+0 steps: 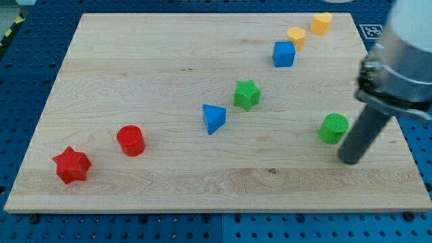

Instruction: Place the green circle to top right of green star

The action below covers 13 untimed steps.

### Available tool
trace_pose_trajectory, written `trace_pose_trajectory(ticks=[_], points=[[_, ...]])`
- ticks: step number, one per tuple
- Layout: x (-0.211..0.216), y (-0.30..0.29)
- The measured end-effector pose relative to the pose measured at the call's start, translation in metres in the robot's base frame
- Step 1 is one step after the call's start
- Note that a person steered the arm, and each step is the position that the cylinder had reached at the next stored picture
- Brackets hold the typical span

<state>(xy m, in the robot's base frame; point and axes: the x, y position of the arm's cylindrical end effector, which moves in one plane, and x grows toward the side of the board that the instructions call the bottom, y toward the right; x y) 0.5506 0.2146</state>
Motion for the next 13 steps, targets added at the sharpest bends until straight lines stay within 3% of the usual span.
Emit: trace_pose_trajectory(ticks=[2,6,13], points=[[-0.001,0.029],[-0.016,-0.014],[-0.098,-0.053]])
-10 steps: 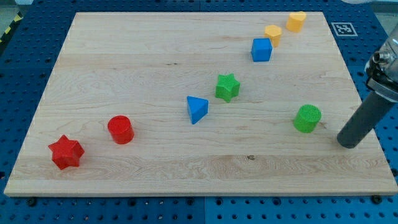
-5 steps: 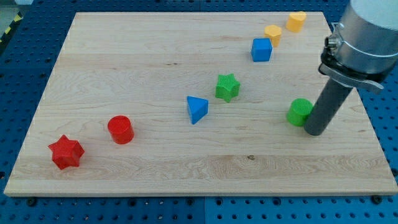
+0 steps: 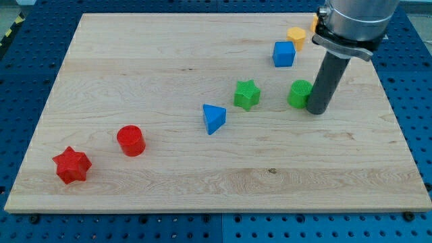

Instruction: Place the green circle to top right of green star

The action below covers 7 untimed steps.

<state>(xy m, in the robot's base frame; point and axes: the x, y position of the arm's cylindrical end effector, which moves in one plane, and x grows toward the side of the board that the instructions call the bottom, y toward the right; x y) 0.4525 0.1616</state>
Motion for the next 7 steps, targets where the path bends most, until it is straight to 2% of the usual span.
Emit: trace_pose_trajectory(ticks=[3,7], points=[[-0.053,-0.013],[-0.062,-0.025]])
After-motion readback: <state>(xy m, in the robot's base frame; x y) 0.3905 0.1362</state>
